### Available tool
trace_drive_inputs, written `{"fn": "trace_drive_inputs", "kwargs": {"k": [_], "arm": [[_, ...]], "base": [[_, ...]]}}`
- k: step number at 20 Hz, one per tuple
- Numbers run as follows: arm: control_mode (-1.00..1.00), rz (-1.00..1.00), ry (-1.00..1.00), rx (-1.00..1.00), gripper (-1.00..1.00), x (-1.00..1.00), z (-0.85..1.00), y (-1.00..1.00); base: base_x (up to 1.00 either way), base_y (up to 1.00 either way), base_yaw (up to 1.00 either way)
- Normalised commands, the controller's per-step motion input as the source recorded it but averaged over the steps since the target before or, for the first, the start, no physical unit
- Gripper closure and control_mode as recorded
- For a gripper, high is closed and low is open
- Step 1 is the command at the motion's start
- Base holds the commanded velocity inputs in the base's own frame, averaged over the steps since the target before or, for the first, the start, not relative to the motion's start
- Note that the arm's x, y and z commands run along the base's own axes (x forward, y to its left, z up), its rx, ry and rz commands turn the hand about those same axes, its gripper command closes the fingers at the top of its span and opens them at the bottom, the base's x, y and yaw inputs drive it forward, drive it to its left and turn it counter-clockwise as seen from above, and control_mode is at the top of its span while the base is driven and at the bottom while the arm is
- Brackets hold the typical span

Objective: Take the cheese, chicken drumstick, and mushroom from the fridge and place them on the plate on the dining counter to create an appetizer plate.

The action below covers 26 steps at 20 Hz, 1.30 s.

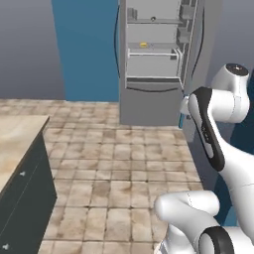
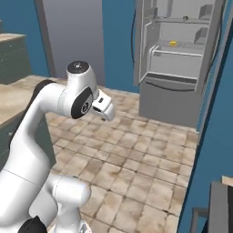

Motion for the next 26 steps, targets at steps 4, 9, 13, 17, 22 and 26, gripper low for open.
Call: {"fn": "trace_drive_inputs", "kwargs": {"k": [4, 9, 13, 17, 22, 26], "arm": [[1.0, 0.0, 0.0, 0.0, -1.0, 0.0, 0.0, 0.0], [1.0, 0.0, 0.0, 0.0, -1.0, 0.0, 0.0, 0.0], [1.0, 0.0, 0.0, 0.0, -1.0, 0.0, 0.0, 0.0], [1.0, 0.0, 0.0, 0.0, -1.0, 0.0, 0.0, 0.0], [1.0, 0.0, 0.0, 0.0, -1.0, 0.0, 0.0, 0.0], [1.0, 0.0, 0.0, 0.0, -1.0, 0.0, 0.0, 0.0]], "base": [[1.0, 0.0, -0.09], [1.0, 0.0, -0.03], [1.0, -0.02, 0.0], [1.0, -0.21, 0.0], [0.95, -0.35, 0.0], [0.64, -0.45, 0.0]]}}
